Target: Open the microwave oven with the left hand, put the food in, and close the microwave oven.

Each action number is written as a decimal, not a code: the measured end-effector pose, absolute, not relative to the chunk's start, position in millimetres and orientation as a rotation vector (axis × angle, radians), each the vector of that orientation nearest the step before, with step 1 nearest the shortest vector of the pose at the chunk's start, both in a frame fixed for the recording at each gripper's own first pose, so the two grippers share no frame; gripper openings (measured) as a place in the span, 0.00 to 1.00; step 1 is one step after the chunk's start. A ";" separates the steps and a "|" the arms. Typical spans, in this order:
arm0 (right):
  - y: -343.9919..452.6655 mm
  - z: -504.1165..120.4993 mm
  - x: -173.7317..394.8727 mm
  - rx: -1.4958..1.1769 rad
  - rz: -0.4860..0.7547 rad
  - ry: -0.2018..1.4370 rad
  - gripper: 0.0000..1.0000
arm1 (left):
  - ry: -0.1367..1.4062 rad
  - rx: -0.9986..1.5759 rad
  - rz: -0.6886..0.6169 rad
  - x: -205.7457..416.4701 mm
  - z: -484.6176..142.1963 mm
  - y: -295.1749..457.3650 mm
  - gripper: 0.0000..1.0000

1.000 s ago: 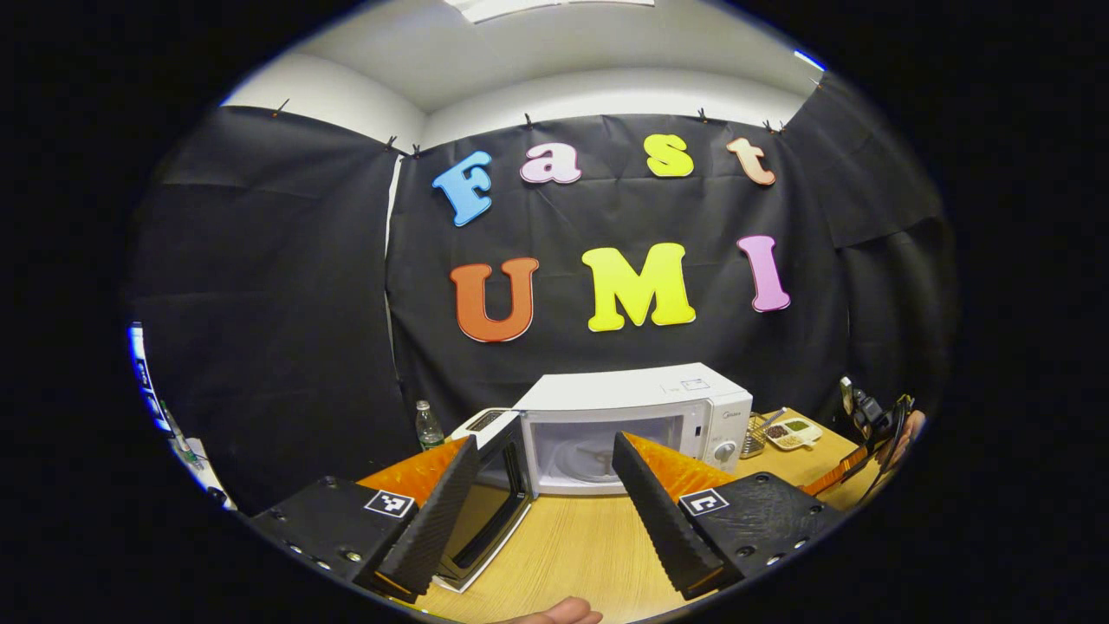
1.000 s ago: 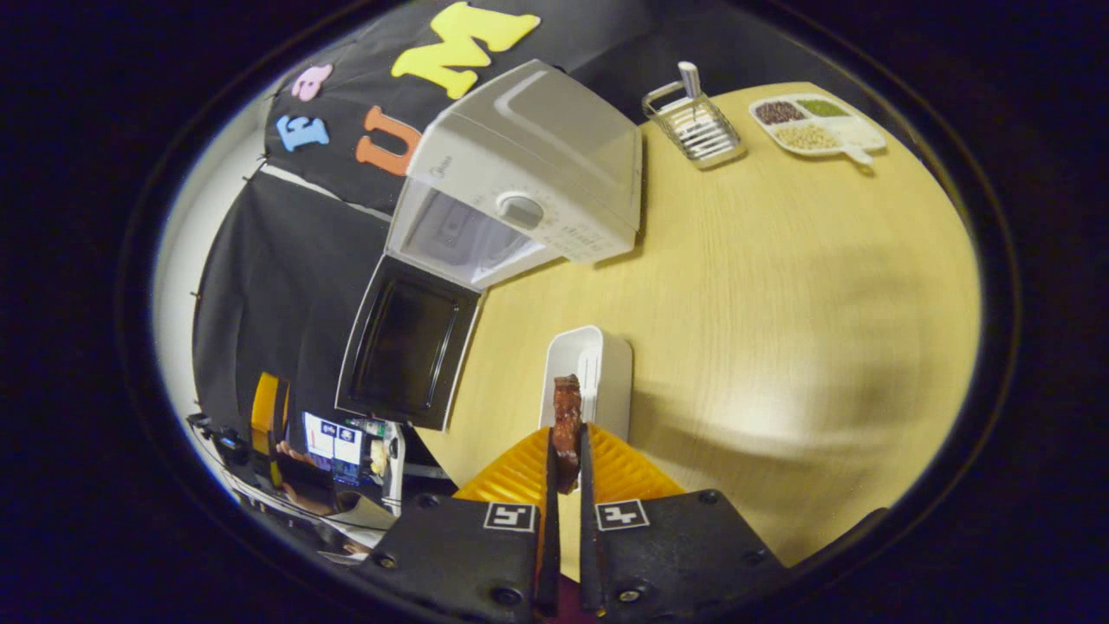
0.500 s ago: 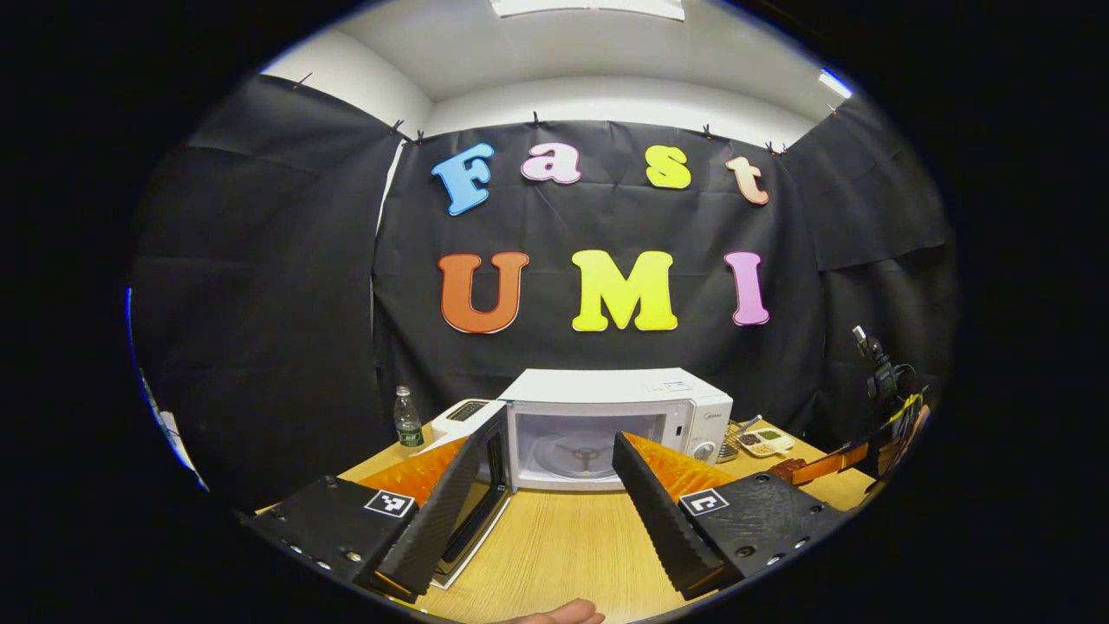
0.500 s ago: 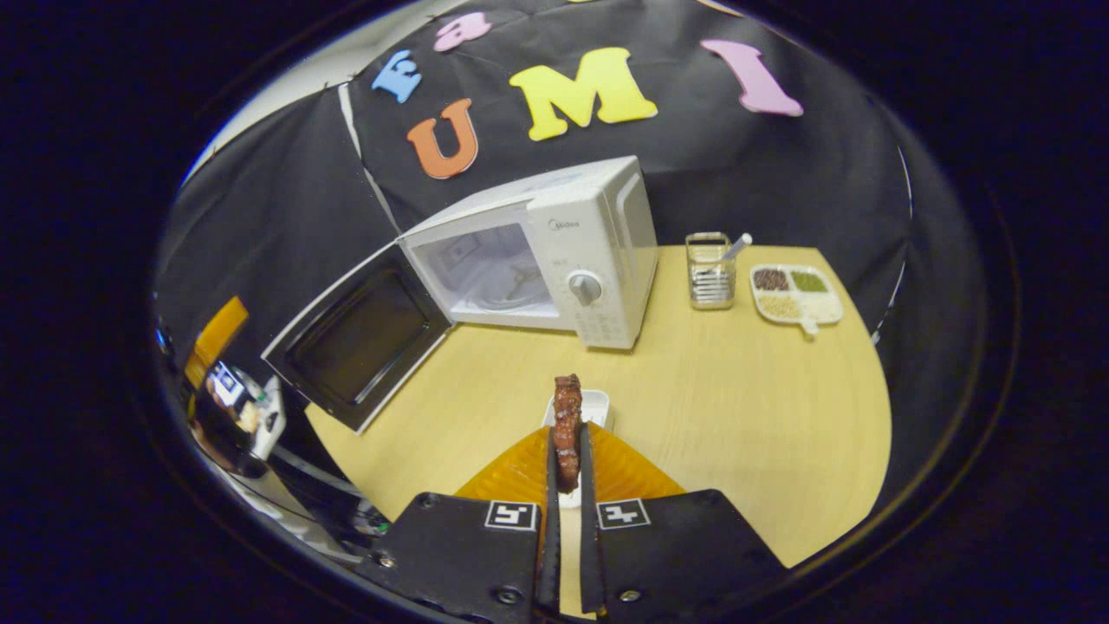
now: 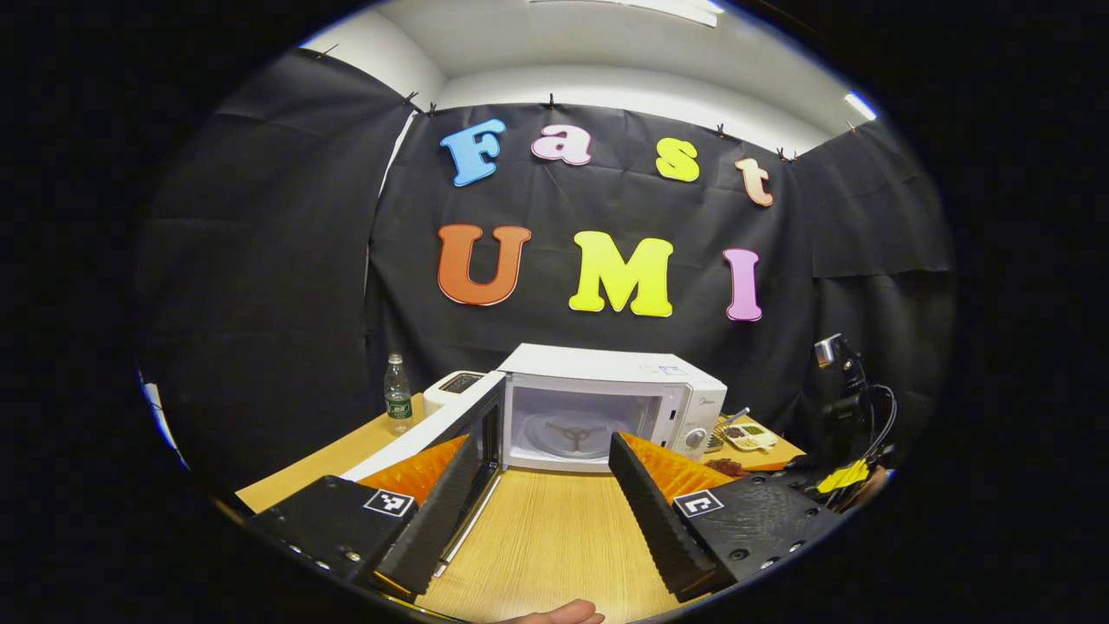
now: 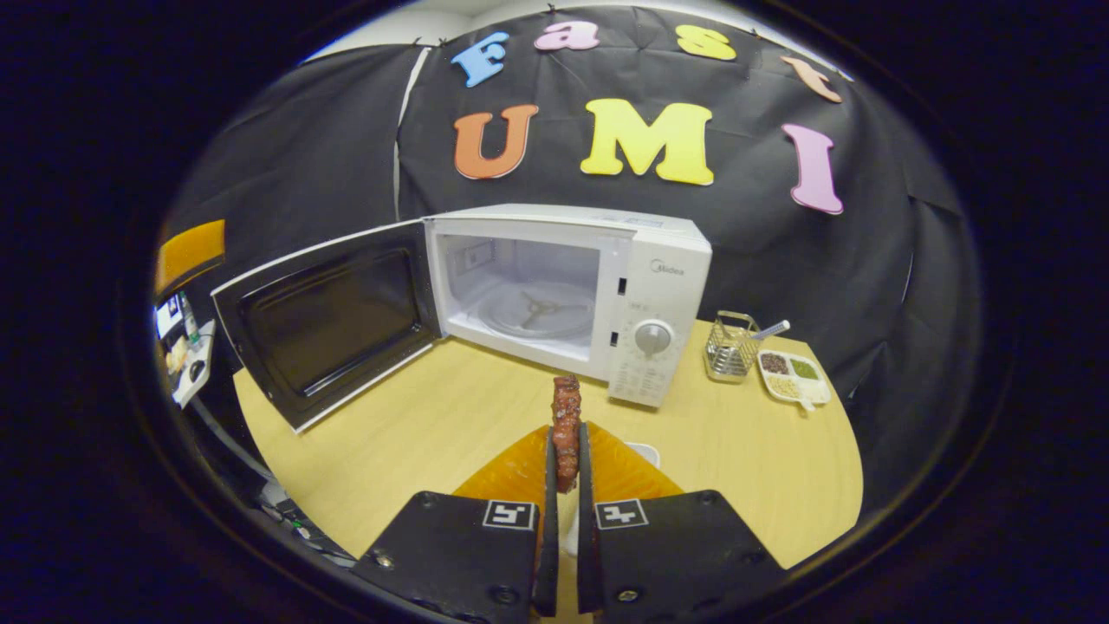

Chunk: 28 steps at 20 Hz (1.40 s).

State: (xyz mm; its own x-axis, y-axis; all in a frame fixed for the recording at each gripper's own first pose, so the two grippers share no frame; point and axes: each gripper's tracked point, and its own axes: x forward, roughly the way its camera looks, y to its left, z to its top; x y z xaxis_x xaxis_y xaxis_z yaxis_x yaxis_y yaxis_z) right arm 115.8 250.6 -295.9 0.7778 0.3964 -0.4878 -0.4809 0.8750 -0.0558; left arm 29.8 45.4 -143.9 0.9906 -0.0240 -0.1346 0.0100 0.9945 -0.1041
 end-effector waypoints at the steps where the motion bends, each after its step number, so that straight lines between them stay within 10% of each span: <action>1: 262.8 -298.2 119.8 -0.169 0.470 0.471 0.12 | 0.136 -0.100 -0.017 29.6 -142.5 49.3 0.92; 19: 435.7 -310.2 293.8 0.107 0.228 0.266 0.12 | 0.034 -0.074 0.026 15.2 -117.4 85.9 0.92; 28: 457.7 -322.1 358.9 0.695 0.092 0.254 0.12 | 0.078 -0.103 -0.011 33.4 -127.1 88.2 0.92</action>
